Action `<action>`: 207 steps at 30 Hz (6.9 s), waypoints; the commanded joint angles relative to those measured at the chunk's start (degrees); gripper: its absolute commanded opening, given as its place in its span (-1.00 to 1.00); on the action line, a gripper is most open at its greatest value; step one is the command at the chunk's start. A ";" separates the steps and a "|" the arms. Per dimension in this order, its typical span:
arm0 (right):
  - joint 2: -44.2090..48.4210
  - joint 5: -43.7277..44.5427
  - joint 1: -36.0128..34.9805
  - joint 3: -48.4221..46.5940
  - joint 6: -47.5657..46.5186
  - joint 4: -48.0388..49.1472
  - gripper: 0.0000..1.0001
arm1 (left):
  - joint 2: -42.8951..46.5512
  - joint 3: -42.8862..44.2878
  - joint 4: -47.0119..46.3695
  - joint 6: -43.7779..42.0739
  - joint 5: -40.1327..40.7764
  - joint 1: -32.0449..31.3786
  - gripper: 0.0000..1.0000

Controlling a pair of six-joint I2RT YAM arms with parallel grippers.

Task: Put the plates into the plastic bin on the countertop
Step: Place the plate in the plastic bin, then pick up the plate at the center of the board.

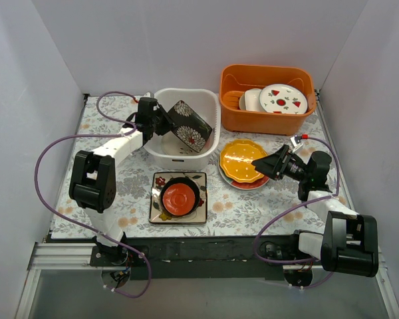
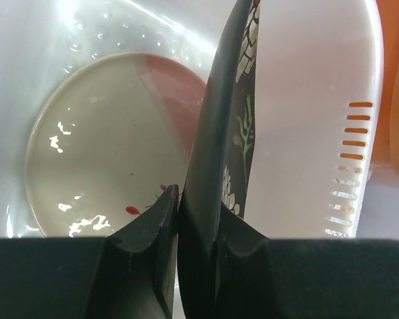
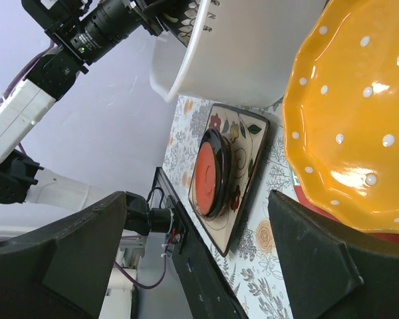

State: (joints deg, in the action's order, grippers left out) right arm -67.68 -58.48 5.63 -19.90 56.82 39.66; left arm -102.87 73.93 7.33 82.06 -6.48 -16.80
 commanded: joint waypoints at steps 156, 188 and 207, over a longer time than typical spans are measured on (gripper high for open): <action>-4.39 32.54 -3.43 -15.70 -32.38 -40.89 0.41 | 14.71 14.31 22.73 -20.01 6.75 -15.81 0.73; -16.43 39.40 -5.54 -11.92 -32.73 -32.63 0.14 | 16.12 12.55 21.23 -19.66 3.40 -15.81 0.76; -22.23 41.60 -5.54 -10.95 -33.26 -30.87 -0.43 | 17.44 12.11 21.06 -19.39 3.40 -15.81 0.76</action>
State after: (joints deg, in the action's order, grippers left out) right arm -87.39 -23.55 0.08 -33.08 26.17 14.52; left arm -89.19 86.67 29.28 62.89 -2.44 -32.40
